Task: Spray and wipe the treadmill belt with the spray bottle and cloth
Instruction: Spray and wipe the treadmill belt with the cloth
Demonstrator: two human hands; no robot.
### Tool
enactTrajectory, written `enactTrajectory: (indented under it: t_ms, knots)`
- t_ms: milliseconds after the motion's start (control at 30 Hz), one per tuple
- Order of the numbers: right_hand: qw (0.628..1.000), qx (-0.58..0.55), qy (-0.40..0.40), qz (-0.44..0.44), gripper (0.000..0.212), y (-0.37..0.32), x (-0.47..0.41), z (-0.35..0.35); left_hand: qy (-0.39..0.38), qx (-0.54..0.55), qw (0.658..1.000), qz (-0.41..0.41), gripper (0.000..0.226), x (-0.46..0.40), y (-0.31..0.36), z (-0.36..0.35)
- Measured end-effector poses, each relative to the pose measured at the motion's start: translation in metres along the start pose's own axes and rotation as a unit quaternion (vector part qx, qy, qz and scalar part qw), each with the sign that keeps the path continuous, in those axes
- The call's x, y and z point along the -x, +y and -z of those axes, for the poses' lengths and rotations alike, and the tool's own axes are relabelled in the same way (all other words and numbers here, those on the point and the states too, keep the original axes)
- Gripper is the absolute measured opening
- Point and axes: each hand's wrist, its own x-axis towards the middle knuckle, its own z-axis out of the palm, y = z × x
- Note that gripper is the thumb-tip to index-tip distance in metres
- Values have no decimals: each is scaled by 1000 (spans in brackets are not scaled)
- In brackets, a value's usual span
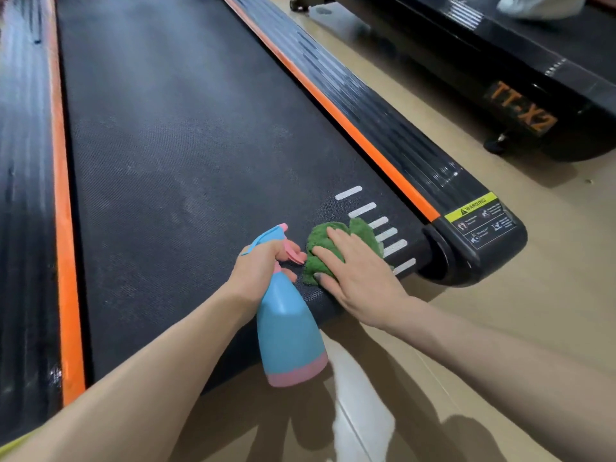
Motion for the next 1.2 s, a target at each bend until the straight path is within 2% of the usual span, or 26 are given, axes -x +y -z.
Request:
enactTrajectory:
  t_ms: [133, 267, 367, 467, 600, 733, 833, 933, 1033, 1100, 1200]
  knots:
    - [999, -7, 33, -6, 48, 5, -14, -5, -1, 16, 1000, 0, 40, -7, -5, 0]
    - [999, -19, 31, -20, 48, 25, -58, -4, -2, 38, 999, 24, 42, -15, -6, -2]
    - [998, -9, 31, -44, 46, 44, -113, -8, -19, 37, 999, 21, 61, -18, -8, -1]
    - [996, -9, 49, -77, 34, 48, -139, -6, -23, 36, 999, 26, 64, -21, -8, -1]
    - [993, -21, 63, -100, 26, 22, -85, -1, -14, 33, 999, 24, 58, -17, -7, -2]
    - [994, -44, 60, -76, 34, -5, -14, -8, -17, 1, 999, 33, 50, -10, -3, -5]
    - [997, -17, 64, -38, 37, 13, -29, -8, -12, -10, 999, 32, 42, -9, -3, -5]
    - [997, 4, 63, -53, 30, 34, -82, -8, -16, -6, 999, 29, 38, -13, -5, -4]
    - [993, -3, 58, -106, 31, 42, -130, -8, -21, 14, 999, 20, 58, -17, -6, -1]
    - [988, -10, 69, -141, 30, 35, -127, -6, -21, 21, 999, 19, 59, -18, -6, -1]
    - [980, -16, 85, -179, 28, 17, -66, -7, -16, 33, 999, 34, 51, -20, -7, -2]
